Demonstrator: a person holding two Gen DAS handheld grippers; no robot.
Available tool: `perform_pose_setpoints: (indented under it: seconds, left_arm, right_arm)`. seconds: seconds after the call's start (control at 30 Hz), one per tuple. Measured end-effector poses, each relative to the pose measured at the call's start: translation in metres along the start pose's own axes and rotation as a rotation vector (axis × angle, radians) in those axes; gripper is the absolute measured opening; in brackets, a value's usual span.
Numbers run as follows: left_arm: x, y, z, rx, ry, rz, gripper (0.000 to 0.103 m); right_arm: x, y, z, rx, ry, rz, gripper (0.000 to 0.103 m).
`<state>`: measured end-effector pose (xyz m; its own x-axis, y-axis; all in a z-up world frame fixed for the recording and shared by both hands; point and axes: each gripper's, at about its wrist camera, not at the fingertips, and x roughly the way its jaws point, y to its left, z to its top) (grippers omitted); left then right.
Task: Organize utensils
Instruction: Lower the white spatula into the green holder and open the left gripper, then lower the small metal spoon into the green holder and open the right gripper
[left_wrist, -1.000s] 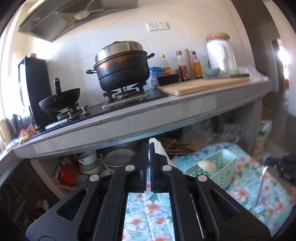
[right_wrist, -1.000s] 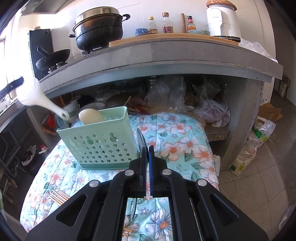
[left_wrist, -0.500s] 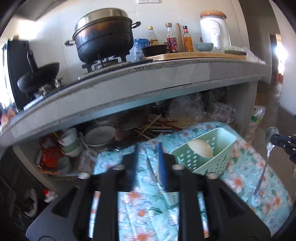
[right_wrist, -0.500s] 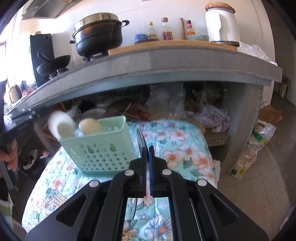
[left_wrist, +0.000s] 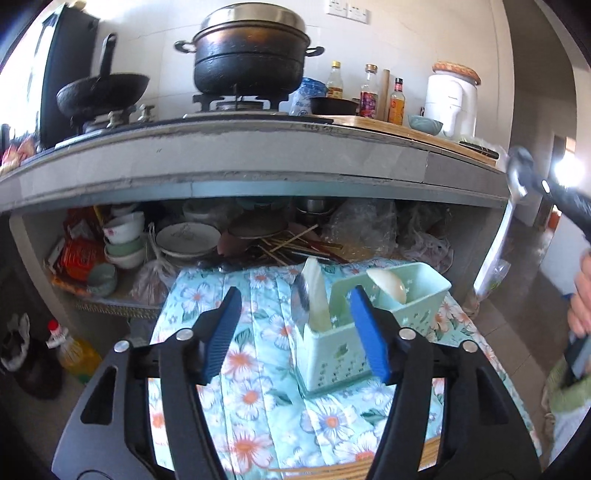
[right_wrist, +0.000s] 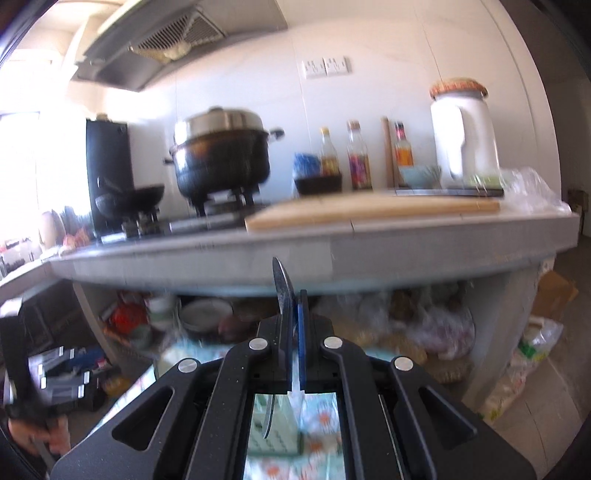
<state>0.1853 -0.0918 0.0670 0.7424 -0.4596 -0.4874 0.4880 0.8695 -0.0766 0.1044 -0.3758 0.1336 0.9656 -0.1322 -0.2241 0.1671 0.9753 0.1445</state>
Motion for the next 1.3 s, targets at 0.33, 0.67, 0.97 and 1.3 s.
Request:
perform_pose_setpoints:
  seconds: [0.33, 0.67, 0.97, 1.3]
  left_arm:
    - [-0.005, 0.024, -0.031, -0.087, 0.05, 0.015, 0.063]
    - [0.004, 0.028, -0.035, -0.099, 0.053, 0.005, 0.064]
    - [0.03, 0.02, -0.022, -0.093, 0.021, 0.006, 0.067]
    - [0.047, 0.019, -0.019, -0.104, 0.015, 0.074, 0.068]
  right_arm:
    - [0.06, 0.024, -0.015, -0.084, 0.004, -0.043, 0.002]
    - [0.091, 0.0, -0.078, 0.004, 0.197, 0.013, 0.006]
    - [0.072, -0.018, -0.083, 0.109, 0.208, 0.048, 0.018]
    - [0.081, 0.038, -0.079, -0.074, 0.296, 0.251, 0.05]
